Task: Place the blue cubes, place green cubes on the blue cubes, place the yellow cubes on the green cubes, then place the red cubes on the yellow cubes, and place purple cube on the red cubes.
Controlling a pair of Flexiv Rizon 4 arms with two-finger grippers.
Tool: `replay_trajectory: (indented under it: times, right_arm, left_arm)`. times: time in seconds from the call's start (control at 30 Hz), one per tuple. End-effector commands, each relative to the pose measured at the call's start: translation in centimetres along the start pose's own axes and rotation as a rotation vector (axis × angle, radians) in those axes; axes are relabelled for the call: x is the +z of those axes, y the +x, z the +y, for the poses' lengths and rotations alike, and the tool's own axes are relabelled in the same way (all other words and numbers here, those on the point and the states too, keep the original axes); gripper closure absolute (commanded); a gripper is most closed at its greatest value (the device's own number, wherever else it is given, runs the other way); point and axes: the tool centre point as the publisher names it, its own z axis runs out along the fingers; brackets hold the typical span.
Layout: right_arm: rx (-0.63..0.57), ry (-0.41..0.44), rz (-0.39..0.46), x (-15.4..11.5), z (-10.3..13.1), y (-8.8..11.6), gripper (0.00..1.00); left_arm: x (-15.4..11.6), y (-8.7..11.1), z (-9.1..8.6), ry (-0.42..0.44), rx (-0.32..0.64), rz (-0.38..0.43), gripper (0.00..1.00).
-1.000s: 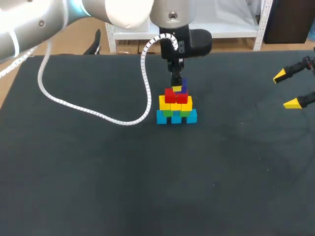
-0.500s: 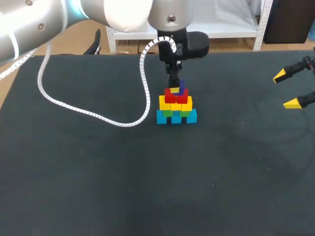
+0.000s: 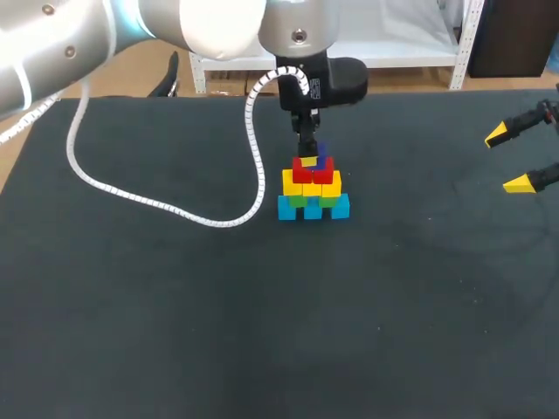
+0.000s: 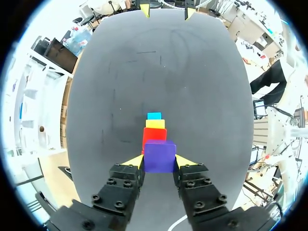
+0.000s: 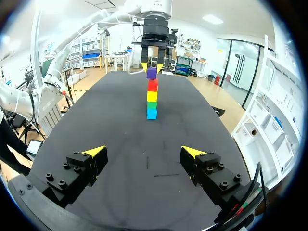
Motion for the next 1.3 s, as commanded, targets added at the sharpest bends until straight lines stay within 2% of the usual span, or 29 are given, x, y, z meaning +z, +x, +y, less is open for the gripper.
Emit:
replay_trajectory:
  times: [0.03,0.6,0.63,0.93,1.3]
  right_arm:
    - [-0.001,0.000,-0.001,0.04,-0.04,0.04,0.00]
    - [-0.001,0.000,-0.001,0.04,-0.04,0.04,0.00]
    - [-0.001,0.000,-0.001,0.04,-0.04,0.04,0.00]
    - [-0.001,0.000,-0.001,0.04,-0.04,0.04,0.00]
    - [-0.001,0.000,-0.001,0.04,-0.04,0.04,0.00]
  left_arm:
    - [0.09,0.00,0.10,0.005,0.001,0.000,1.00]
    - [0.17,0.06,0.34,0.012,0.002,-0.006,1.00]
    - [0.17,0.06,0.38,0.012,0.002,-0.006,0.97]
    - [0.22,0.12,0.50,0.015,0.004,-0.008,0.95]
    - [0.28,0.06,0.62,0.014,0.010,-0.015,0.85]
